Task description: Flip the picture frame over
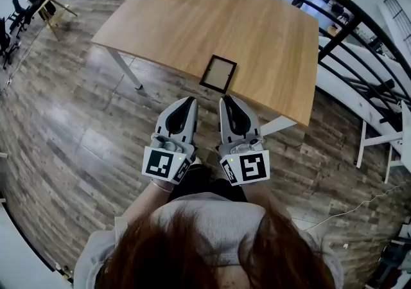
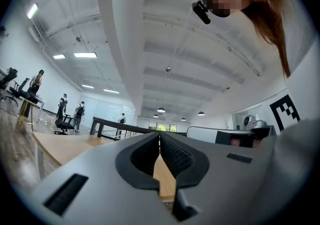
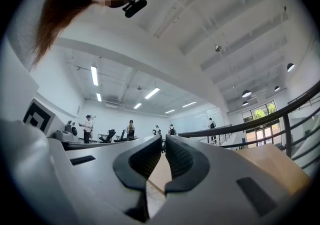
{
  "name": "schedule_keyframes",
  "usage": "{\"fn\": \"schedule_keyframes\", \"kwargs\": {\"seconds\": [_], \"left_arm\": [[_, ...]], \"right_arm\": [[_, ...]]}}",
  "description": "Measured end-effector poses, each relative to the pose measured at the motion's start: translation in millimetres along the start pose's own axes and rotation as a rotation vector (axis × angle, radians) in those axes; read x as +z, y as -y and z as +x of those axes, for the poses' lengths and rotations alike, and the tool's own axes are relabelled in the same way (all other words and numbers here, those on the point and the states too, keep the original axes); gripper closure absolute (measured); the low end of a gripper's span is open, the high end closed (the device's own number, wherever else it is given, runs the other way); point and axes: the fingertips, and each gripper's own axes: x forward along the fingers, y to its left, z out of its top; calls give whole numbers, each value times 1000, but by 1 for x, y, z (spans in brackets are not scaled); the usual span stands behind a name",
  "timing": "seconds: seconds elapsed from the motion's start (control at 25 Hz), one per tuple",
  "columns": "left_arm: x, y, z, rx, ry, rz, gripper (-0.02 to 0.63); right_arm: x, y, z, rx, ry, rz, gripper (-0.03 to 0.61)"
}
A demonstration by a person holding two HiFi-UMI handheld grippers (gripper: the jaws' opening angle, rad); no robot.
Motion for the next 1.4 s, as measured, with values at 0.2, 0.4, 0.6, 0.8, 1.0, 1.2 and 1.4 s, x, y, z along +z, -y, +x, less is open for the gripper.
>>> {"fn": "schedule_keyframes", "kwargs": {"seconds": [0.2,0.4,0.6,0.8,1.0,1.2,1.4], "left_arm": [[-7,-17,24,-11,-14,-28,606],[-13,-19,33,13,-16,-40,606],[-27,-25,36,39,-40,-55,606],[-42,-33,33,61,-71,-71,605],[-55,-42,29,78,-100,-90,604],[-63,-45,28,81,-116,-99,604],[-67,-54,22,99,-125,-104,606]], "right_arm": [[-11,14,22,-11,-34,-22,561],[-34,25,27,-2,-101,-52,560],[-71,33,39,5,-200,-145,560],[-137,41,49,53,-404,-365,558],[-204,48,65,117,-618,-604,468],[-247,48,81,171,-703,-914,396],[-288,49,88,217,-764,-1100,382]]}}
